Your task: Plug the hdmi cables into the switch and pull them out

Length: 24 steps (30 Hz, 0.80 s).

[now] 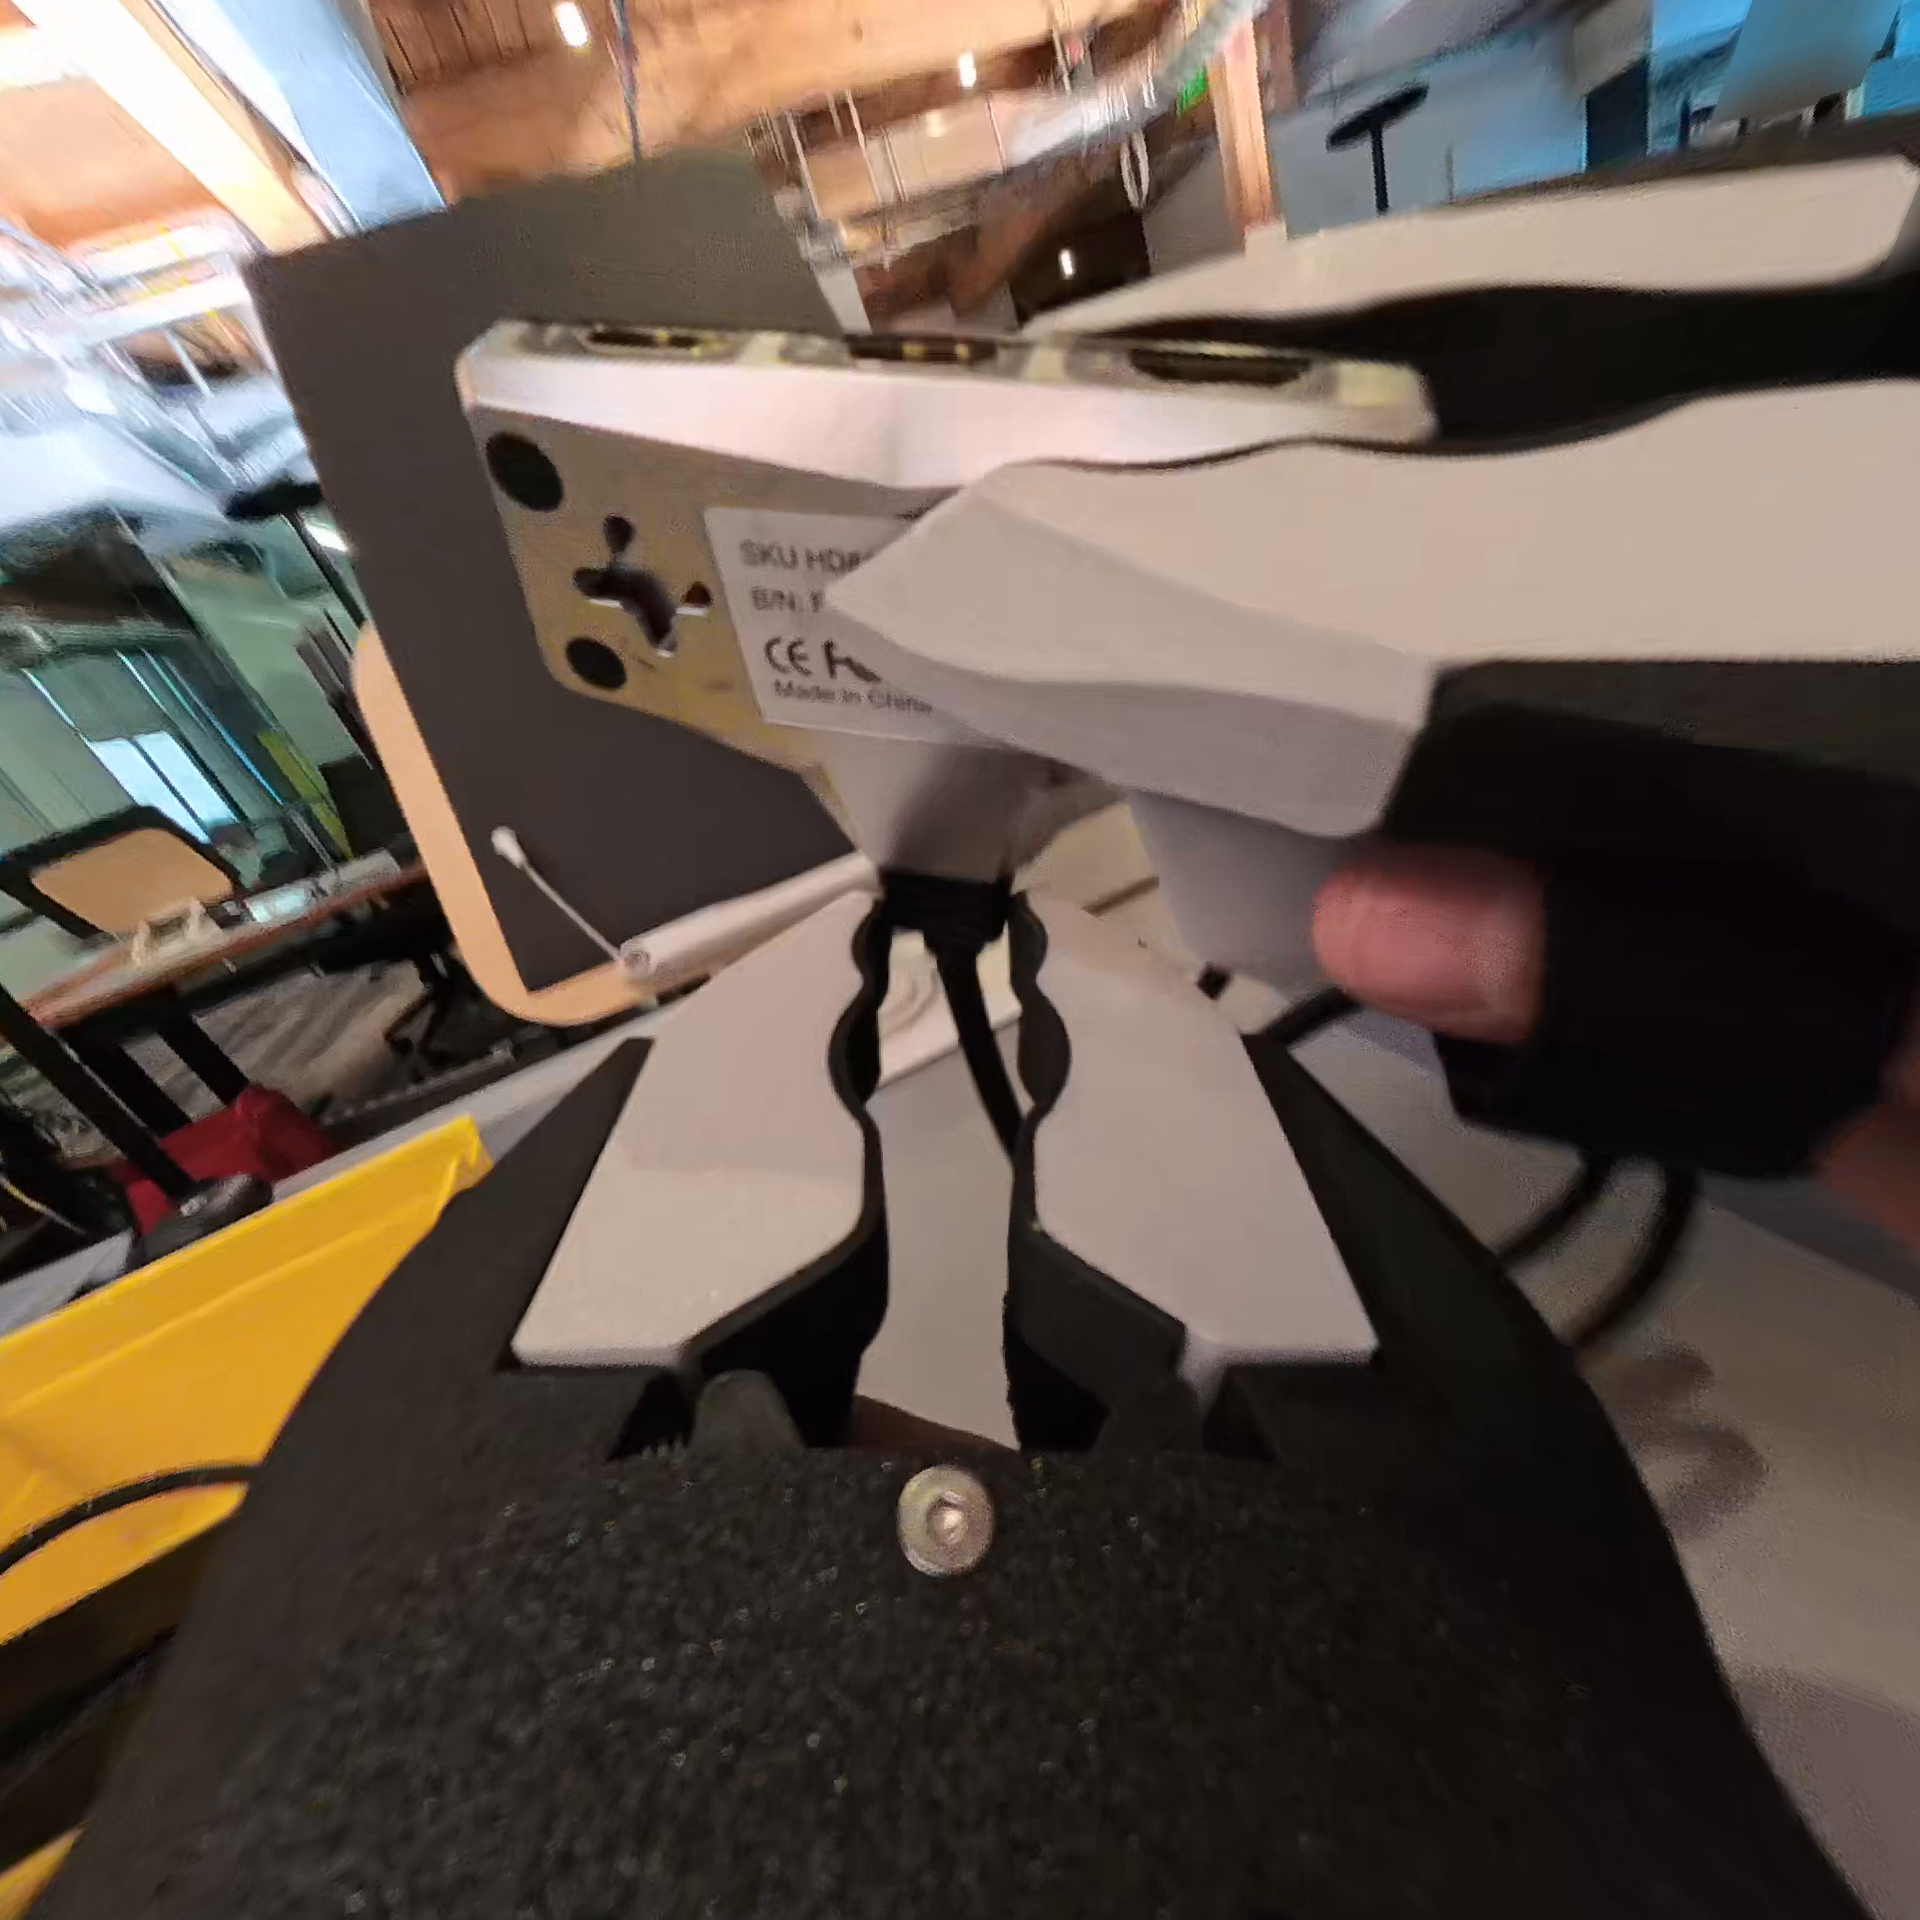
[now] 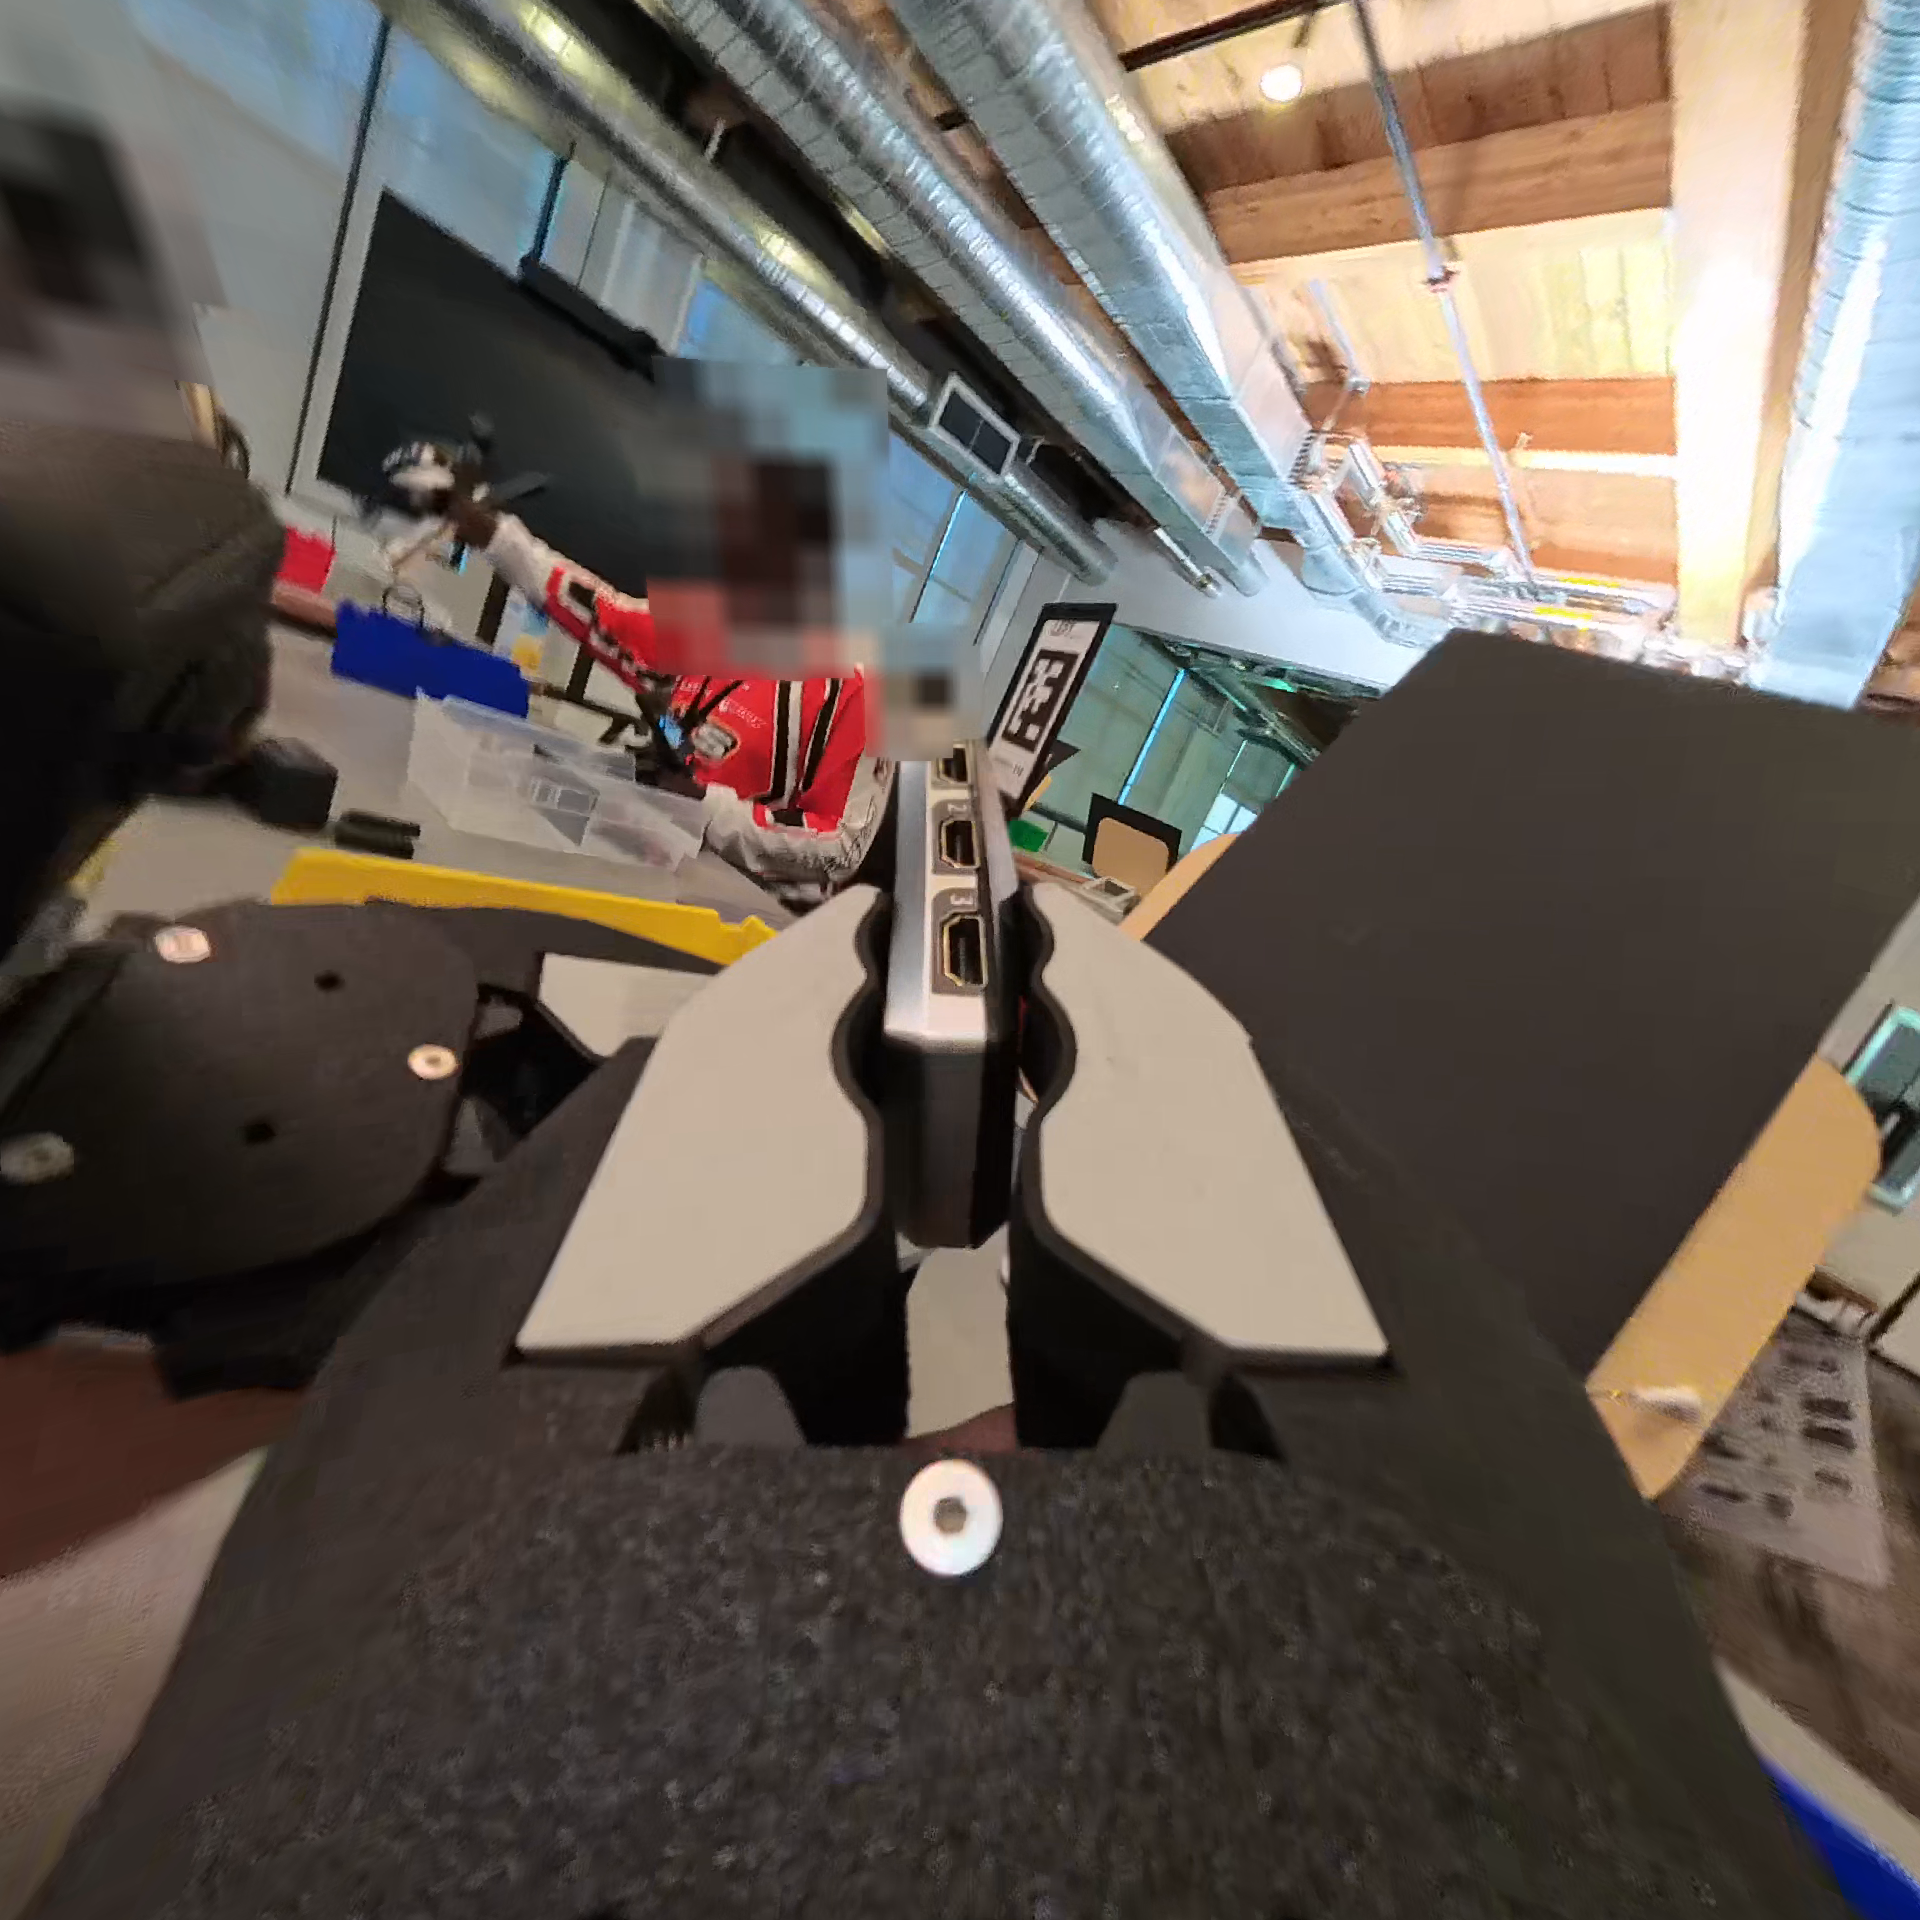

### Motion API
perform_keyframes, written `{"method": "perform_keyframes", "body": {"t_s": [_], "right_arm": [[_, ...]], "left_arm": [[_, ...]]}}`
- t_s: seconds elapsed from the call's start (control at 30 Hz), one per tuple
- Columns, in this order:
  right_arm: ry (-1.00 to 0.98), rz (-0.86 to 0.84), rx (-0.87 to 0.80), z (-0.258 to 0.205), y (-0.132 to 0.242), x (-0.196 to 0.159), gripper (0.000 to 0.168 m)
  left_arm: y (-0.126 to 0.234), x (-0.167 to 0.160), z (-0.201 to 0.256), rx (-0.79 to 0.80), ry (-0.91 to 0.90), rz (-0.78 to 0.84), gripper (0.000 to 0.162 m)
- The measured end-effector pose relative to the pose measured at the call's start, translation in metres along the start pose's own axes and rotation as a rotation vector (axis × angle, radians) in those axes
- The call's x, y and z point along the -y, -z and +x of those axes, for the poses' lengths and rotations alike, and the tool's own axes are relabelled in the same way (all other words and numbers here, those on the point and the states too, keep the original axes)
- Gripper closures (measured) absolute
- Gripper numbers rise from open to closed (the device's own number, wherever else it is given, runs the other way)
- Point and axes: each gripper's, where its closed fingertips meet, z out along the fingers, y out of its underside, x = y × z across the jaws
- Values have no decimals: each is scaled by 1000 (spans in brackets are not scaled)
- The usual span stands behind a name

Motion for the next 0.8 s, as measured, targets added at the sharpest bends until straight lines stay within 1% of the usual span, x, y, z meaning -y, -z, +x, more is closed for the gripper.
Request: {"method": "perform_keyframes", "body": {"t_s": [0.03, 0.1, 0.2, 0.27, 0.37, 0.43, 0.53, 0.6, 0.67, 0.7, 0.77, 0.8], "right_arm": [[49, -22, 14, 0, -6, -5, 147], [154, -39, 31, 5, -17, -13, 147], [330, -126, 134, 4, -34, -38, 147], [418, -180, 215, -6, -39, -60, 147], [482, -231, 277, -25, -36, -95, 147], [536, -250, 298, -40, -35, -115, 147], [587, -268, 288, -53, -37, -139, 147], [544, -311, 309, -61, -39, -161, 147], [457, -335, 322, -68, -39, -185, 147], [478, -347, 313, -68, -38, -196, 147], [576, -347, 335, -72, -36, -204, 147], [551, -339, 335, -73, -34, -204, 147]], "left_arm": [[6, -8, -4, -10, 20, -43, 145], [29, -26, -9, -55, 108, -130, 145], [77, -56, 3, -213, 223, -296, 142], [114, -71, 5, -258, 253, -357, 142], [160, -93, 4, -268, 232, -407, 143], [180, -103, 0, -234, 222, -414, 144], [194, -115, -1, -246, 211, -463, 145], [194, -120, -13, -216, 198, -476, 144], [193, -129, -23, -196, 218, -495, 144], [192, -135, -30, -178, 231, -516, 144], [191, -145, -40, -149, 251, -557, 143], [191, -149, -45, -138, 255, -574, 142]]}}
